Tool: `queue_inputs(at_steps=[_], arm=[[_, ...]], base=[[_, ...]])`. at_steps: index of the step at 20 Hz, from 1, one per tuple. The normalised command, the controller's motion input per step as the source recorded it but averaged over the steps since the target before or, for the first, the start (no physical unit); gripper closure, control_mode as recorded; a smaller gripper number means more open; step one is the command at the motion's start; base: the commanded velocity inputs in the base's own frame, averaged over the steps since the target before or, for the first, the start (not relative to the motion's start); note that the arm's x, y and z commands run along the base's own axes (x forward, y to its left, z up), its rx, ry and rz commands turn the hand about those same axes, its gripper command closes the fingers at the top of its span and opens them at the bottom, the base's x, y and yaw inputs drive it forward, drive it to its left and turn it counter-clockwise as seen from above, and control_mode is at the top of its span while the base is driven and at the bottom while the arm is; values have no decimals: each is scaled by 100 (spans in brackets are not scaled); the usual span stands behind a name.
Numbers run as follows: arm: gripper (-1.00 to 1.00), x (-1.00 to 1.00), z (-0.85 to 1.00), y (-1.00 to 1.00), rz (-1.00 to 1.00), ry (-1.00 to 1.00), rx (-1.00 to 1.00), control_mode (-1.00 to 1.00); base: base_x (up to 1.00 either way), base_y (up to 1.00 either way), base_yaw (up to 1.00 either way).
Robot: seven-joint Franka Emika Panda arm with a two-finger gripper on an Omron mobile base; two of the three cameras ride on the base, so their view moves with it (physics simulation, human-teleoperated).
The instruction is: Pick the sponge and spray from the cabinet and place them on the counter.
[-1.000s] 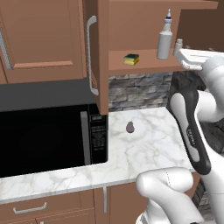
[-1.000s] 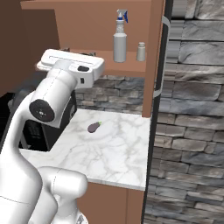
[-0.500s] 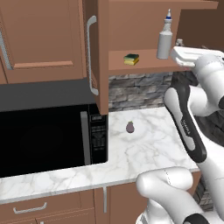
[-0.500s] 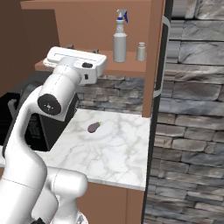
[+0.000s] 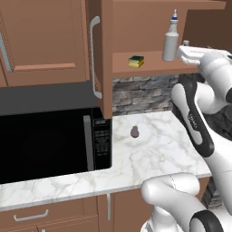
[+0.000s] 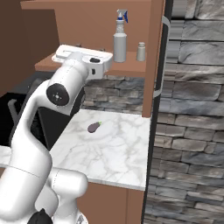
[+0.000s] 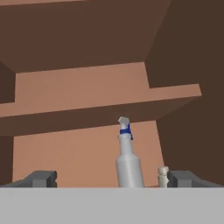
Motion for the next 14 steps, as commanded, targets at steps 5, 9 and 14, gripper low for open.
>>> queue_inputs(at_steps=[5, 9, 14], arm=[[-100, 23, 0, -9, 0, 9, 0, -100], [-100, 21, 0, -5, 0, 7, 0, -100], [-100, 20, 0, -6, 0, 6, 0, -100]], base=[[0, 0, 0], [0, 0, 0], [0, 0, 0]])
